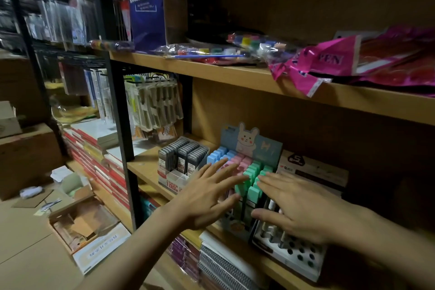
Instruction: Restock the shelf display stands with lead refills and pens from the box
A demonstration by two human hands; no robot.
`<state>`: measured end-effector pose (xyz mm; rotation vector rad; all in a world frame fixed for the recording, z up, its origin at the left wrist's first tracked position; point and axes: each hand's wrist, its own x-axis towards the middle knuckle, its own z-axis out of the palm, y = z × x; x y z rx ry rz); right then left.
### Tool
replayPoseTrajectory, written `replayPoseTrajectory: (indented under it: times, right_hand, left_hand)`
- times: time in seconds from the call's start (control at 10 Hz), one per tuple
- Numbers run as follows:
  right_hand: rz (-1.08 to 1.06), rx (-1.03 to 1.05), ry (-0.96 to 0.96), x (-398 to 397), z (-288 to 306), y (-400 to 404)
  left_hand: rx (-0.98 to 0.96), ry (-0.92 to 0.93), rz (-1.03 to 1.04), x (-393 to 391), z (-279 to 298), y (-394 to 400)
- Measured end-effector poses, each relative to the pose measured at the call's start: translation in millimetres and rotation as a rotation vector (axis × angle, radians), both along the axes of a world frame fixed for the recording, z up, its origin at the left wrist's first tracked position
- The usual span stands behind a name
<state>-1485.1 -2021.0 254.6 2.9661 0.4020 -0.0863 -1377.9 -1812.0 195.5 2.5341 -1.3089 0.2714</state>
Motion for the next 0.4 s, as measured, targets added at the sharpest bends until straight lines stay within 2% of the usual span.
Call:
replayPoseTrajectory:
  times: [0.3,0.4]
  right_hand:
    - [-0.068,0.093,-0.037,-42,1,-16]
    - [-0.11,0.193,0.0,-47,3,-15]
  left_hand:
    - [0.008,0.006,0.065,-30,21,-9]
    - [0.089,-0.004,0.137,-37,24,-15]
